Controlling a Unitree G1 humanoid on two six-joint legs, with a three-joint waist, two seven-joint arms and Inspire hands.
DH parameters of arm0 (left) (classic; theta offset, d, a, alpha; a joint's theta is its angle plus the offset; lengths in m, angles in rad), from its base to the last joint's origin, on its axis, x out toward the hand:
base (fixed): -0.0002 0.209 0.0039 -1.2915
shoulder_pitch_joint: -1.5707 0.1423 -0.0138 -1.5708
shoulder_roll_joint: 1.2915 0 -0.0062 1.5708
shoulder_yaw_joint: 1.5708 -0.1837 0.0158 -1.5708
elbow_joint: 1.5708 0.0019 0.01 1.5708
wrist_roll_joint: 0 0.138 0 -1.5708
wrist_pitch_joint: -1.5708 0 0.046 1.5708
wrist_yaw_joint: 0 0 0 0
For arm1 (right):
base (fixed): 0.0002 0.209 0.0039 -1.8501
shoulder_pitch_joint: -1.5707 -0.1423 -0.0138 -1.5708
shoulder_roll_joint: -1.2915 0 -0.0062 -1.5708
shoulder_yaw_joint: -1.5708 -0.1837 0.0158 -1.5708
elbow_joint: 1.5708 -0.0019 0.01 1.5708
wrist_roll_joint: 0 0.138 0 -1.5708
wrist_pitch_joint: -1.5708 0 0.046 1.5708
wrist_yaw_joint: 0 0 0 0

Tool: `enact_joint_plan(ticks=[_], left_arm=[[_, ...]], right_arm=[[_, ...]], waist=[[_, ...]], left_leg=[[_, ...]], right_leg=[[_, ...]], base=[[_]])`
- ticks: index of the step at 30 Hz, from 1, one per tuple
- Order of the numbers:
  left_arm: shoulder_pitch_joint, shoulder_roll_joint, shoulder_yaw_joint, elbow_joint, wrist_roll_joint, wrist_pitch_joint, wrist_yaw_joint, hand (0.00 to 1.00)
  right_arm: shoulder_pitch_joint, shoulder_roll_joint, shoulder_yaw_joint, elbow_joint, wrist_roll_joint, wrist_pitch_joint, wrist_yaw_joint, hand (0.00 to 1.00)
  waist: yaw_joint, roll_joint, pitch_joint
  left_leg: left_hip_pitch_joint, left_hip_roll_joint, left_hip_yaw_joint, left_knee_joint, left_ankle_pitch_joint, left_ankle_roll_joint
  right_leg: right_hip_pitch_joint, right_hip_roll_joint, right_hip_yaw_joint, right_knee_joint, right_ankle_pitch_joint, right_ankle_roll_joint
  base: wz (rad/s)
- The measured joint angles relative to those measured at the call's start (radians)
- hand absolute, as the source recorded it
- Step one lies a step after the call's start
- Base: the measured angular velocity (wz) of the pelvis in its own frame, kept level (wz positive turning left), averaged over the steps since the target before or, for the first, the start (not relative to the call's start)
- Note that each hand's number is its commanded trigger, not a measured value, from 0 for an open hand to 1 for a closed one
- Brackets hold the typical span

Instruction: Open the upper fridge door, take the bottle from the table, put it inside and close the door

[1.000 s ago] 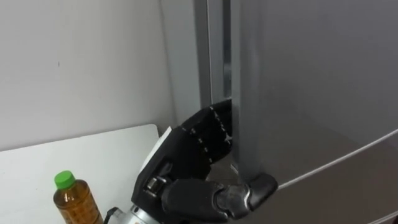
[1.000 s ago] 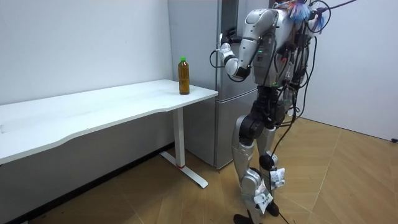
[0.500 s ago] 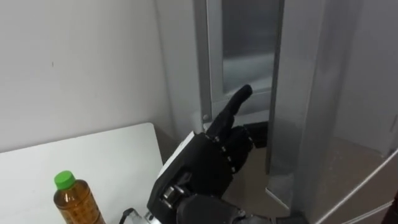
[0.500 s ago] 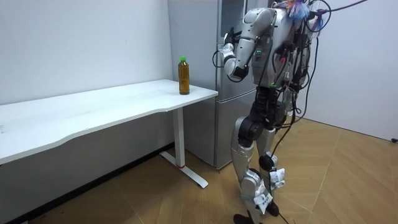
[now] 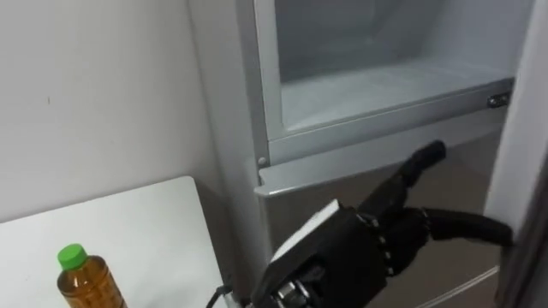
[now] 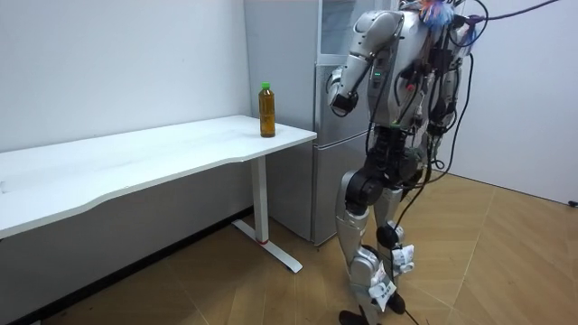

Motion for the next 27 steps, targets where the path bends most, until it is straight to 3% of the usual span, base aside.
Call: enact_joint_plan(ticks=[12,19,27], left_arm=[[-0.003,0.004,-0.082,0.023,-0.001,0.049,-0.031,0.0],[-0.037,0.004,-0.082,0.082,-0.001,0.069,-0.059,0.0],[-0.06,0.003,-0.103,0.098,-0.001,0.072,-0.072,0.0]], right_arm=[[0.01,0.0,0.005,0.008,0.043,0.01,-0.002,0.0],[0.011,0.006,0.013,0.015,0.044,0.011,-0.001,0.0],[0.007,0.005,0.032,0.013,0.081,0.011,-0.002,0.0]], waist=[[-0.057,-0.012,0.0033],[-0.061,-0.031,0.0094],[-0.06,-0.031,0.0059]], left_leg=[[0.0,0.003,0.053,0.0,0.0,0.0],[-0.002,0.006,0.057,0.0,0.0,-0.001],[-0.001,0.007,0.079,0.002,0.0,-0.001]], right_leg=[[-0.009,0.005,0.04,-0.018,0.002,0.002],[-0.018,0.009,0.054,-0.017,0.004,0.0],[-0.02,0.01,0.061,-0.02,0.004,-0.001]], base=[[-0.11],[-0.08],[-0.02]])
